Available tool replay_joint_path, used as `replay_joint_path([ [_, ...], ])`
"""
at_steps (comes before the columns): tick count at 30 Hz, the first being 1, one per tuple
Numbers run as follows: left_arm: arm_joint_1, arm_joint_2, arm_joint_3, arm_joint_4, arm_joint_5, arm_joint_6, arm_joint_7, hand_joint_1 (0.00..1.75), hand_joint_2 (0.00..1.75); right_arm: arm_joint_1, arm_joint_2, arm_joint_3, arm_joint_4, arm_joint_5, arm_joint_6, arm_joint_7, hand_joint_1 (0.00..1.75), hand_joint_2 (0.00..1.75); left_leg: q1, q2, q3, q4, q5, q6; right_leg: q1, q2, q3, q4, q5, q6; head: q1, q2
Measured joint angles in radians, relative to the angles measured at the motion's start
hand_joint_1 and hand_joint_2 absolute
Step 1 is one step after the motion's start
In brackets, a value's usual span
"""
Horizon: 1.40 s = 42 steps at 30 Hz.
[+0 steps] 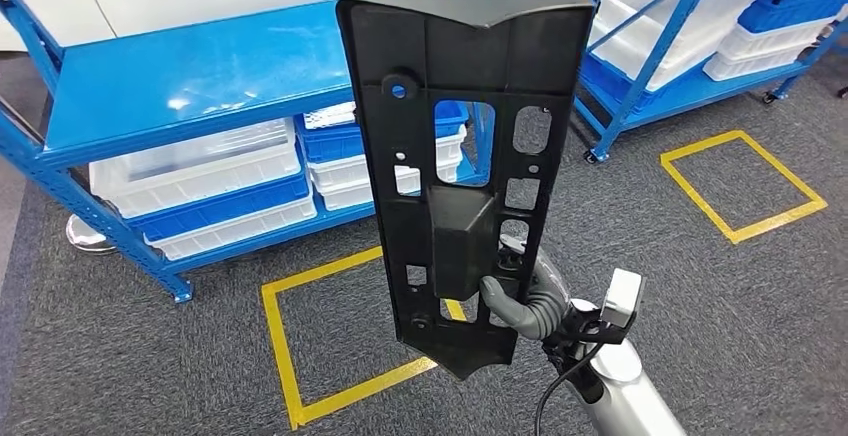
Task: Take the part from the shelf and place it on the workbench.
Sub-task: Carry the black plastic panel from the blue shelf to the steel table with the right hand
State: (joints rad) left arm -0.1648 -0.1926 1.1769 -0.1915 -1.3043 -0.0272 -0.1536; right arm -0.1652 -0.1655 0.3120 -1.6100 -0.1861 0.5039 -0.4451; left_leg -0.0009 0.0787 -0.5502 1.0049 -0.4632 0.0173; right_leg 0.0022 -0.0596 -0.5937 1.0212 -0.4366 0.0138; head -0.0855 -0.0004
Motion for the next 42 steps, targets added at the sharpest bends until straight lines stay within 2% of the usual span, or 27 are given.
replay_joint_path([
  [2,-0.001,0.0,0.0,0.0,0.0,0.0,0.0,0.0,1.75,0.001,0.0,-0.001,-0.004,0.0,0.0,0.001,1.38,1.75,-0.003,0.016,0.002,0.0,-0.001,-0.009,0.003,0.012,-0.003,-0.008,0.0,-0.013,0.0,0.0],
  [4,-0.003,0.0,0.0,0.0,-0.001,0.001,0.001,0.0,1.75,0.005,0.0,-0.005,-0.008,0.0,-0.001,0.002,1.38,1.75,-0.001,0.003,-0.001,0.013,-0.016,-0.02,-0.003,0.029,-0.002,-0.014,0.006,-0.025,0.0,0.0],
  [6,-0.001,0.0,-0.001,0.0,-0.002,0.002,0.002,0.0,1.75,0.007,0.001,-0.008,-0.013,0.001,-0.002,0.002,1.38,1.75,0.003,-0.04,-0.034,0.094,-0.069,-0.028,-0.008,0.047,-0.002,-0.02,0.012,-0.036,0.0,0.0],
  [8,0.004,0.001,-0.001,0.0,-0.003,0.003,0.006,0.0,1.75,0.012,0.003,-0.01,-0.018,0.004,-0.004,0.002,1.38,1.75,0.005,-0.065,-0.093,0.228,-0.133,-0.032,-0.008,0.069,-0.005,-0.019,0.015,-0.041,0.0,0.0],
  [9,0.007,0.001,-0.001,0.0,-0.003,0.003,0.008,0.0,1.75,0.018,0.003,-0.012,-0.02,0.005,-0.007,0.002,1.38,1.75,0.006,-0.068,-0.113,0.274,-0.144,-0.033,-0.008,0.081,-0.006,-0.018,0.016,-0.042,0.0,0.0],
  [10,0.008,0.001,-0.001,0.0,-0.004,0.003,0.01,0.0,1.75,0.025,0.003,-0.015,-0.024,0.007,-0.01,0.002,1.38,1.75,0.007,-0.069,-0.118,0.284,-0.136,-0.034,-0.008,0.094,-0.007,-0.016,0.016,-0.041,0.0,0.0],
  [11,0.009,0.001,-0.001,0.0,-0.004,0.004,0.012,0.0,1.75,0.032,0.003,-0.019,-0.027,0.008,-0.012,0.002,1.38,1.75,0.008,-0.071,-0.104,0.254,-0.109,-0.033,-0.008,0.106,-0.007,-0.014,0.016,-0.04,0.0,0.0],
  [12,0.009,0.001,-0.001,0.0,-0.005,0.004,0.014,0.0,1.75,0.038,0.003,-0.023,-0.031,0.009,-0.014,0.001,1.38,1.75,0.01,-0.078,-0.075,0.192,-0.071,-0.031,-0.008,0.119,-0.007,-0.011,0.015,-0.039,0.0,0.0],
  [14,0.008,0.002,-0.001,0.0,-0.006,0.004,0.016,0.0,1.75,0.045,0.002,-0.031,-0.041,0.01,-0.017,-0.002,1.38,1.75,0.014,-0.114,-0.018,0.067,-0.023,-0.027,-0.008,0.143,-0.013,-0.002,0.015,-0.031,0.0,0.0],
  [16,0.008,0.002,-0.002,0.0,-0.007,0.004,0.017,0.0,1.75,0.051,0.001,-0.041,-0.05,0.011,-0.021,-0.004,1.38,1.75,0.014,-0.136,0.001,0.019,-0.017,-0.022,-0.01,0.163,-0.024,0.003,0.02,-0.017,0.0,0.0],
  [17,0.007,0.002,-0.002,0.0,-0.007,0.004,0.018,0.0,1.75,0.056,-0.001,-0.048,-0.054,0.012,-0.024,-0.004,1.38,1.75,0.013,-0.13,0.001,0.015,-0.015,-0.019,-0.012,0.173,-0.029,0.002,0.023,-0.009,0.0,0.0],
  [18,0.005,0.002,-0.002,0.0,-0.007,0.004,0.018,0.0,1.75,0.062,-0.004,-0.056,-0.059,0.014,-0.027,-0.004,1.38,1.75,0.013,-0.12,0.002,0.012,-0.01,-0.013,-0.015,0.175,-0.031,0.001,0.025,-0.002,0.0,0.0],
  [20,0.002,0.001,-0.003,0.0,-0.009,0.004,0.017,0.0,1.75,0.071,-0.011,-0.077,-0.068,0.015,-0.032,-0.005,1.38,1.75,0.015,-0.1,0.003,0.003,-0.001,0.001,-0.014,0.141,-0.047,0.031,0.004,0.011,0.0,0.0],
  [22,0.003,0.001,-0.003,0.0,-0.01,0.005,0.016,0.0,1.75,0.075,-0.016,-0.099,-0.076,0.016,-0.034,-0.005,1.38,1.75,0.015,-0.077,0.001,-0.001,0.003,0.009,-0.015,0.089,-0.093,0.135,-0.057,0.021,0.0,0.0],
  [24,0.006,0.001,-0.003,0.0,-0.011,0.006,0.016,0.0,1.75,0.081,-0.018,-0.12,-0.079,0.017,-0.033,-0.005,1.38,1.75,0.013,-0.052,-0.002,0.0,0.003,0.01,-0.02,0.071,-0.146,0.254,-0.106,0.029,0.0,0.0],
  [25,0.007,0.001,-0.004,0.0,-0.012,0.006,0.016,0.0,1.75,0.086,-0.021,-0.131,-0.08,0.019,-0.033,-0.005,1.38,1.75,0.013,-0.04,-0.003,0.0,0.003,0.01,-0.022,0.068,-0.153,0.274,-0.107,0.032,0.0,0.0],
  [26,0.007,0.001,-0.004,0.0,-0.013,0.006,0.017,0.0,1.75,0.091,-0.023,-0.142,-0.082,0.021,-0.033,-0.005,1.38,1.75,0.013,-0.028,-0.003,0.0,0.002,0.009,-0.023,0.064,-0.138,0.252,-0.089,0.033,0.0,0.0],
  [28,0.006,0.0,-0.006,0.0,-0.014,0.007,0.017,0.0,1.75,0.099,-0.029,-0.162,-0.09,0.024,-0.034,-0.007,1.38,1.75,0.012,-0.007,-0.001,0.001,0.0,0.005,-0.022,0.034,-0.062,0.119,-0.034,0.029,0.0,0.0],
  [30,0.005,0.0,-0.009,0.0,-0.016,0.007,0.018,0.0,1.75,0.105,-0.034,-0.179,-0.103,0.026,-0.034,-0.011,1.38,1.75,0.007,0.011,0.002,0.002,-0.004,-0.003,-0.013,0.003,-0.007,0.013,-0.005,0.014,0.0,0.0],
  [31,0.004,0.0,-0.011,0.0,-0.017,0.008,0.02,0.0,1.75,0.11,-0.036,-0.187,-0.109,0.026,-0.034,-0.014,1.38,1.75,0.004,0.019,0.003,0.002,-0.006,-0.009,-0.009,-0.002,0.0,-0.004,-0.005,0.005,0.0,0.0],
  [33,0.003,0.0,-0.014,0.0,-0.018,0.01,0.022,0.0,1.75,0.126,-0.039,-0.201,-0.121,0.029,-0.033,-0.018,1.38,1.75,0.003,0.034,0.005,0.001,-0.009,-0.02,-0.008,0.019,-0.004,-0.006,-0.002,-0.01,0.0,0.0],
  [35,0.002,0.0,-0.016,0.0,-0.018,0.012,0.023,0.0,1.75,0.138,-0.042,-0.211,-0.134,0.035,-0.033,-0.019,1.38,1.75,0.005,0.008,-0.002,0.025,-0.03,-0.032,-0.013,0.038,-0.003,-0.013,0.004,-0.023,0.0,0.0],
  [37,0.006,0.0,-0.018,0.0,-0.018,0.014,0.024,0.0,1.75,0.143,-0.042,-0.215,-0.144,0.043,-0.032,-0.02,1.38,1.75,0.009,-0.046,-0.045,0.126,-0.09,-0.038,-0.015,0.058,-0.002,-0.017,0.008,-0.033,0.0,0.0],
  [39,0.013,0.0,-0.018,0.0,-0.017,0.015,0.024,0.0,1.75,0.148,-0.043,-0.217,-0.15,0.047,-0.033,-0.018,1.38,1.75,0.01,-0.067,-0.105,0.258,-0.146,-0.041,-0.014,0.083,-0.003,-0.017,0.008,-0.037,0.0,0.0],
  [40,0.015,0.001,-0.018,0.0,-0.017,0.015,0.023,0.0,1.75,0.152,-0.044,-0.219,-0.152,0.048,-0.033,-0.017,1.38,1.75,0.01,-0.069,-0.121,0.29,-0.149,-0.041,-0.013,0.097,-0.004,-0.016,0.008,-0.037,0.0,0.0],
  [41,0.017,0.001,-0.018,0.0,-0.017,0.015,0.022,0.0,1.75,0.157,-0.045,-0.221,-0.154,0.048,-0.033,-0.016,1.38,1.75,0.011,-0.07,-0.118,0.281,-0.132,-0.04,-0.013,0.11,-0.003,-0.014,0.008,-0.037,0.0,0.0],
  [42,0.017,0.001,-0.018,0.0,-0.017,0.015,0.021,0.0,1.75,0.162,-0.047,-0.224,-0.158,0.048,-0.034,-0.016,1.38,1.75,0.011,-0.075,-0.097,0.235,-0.098,-0.038,-0.013,0.124,-0.003,-0.012,0.007,-0.036,0.0,0.0],
])
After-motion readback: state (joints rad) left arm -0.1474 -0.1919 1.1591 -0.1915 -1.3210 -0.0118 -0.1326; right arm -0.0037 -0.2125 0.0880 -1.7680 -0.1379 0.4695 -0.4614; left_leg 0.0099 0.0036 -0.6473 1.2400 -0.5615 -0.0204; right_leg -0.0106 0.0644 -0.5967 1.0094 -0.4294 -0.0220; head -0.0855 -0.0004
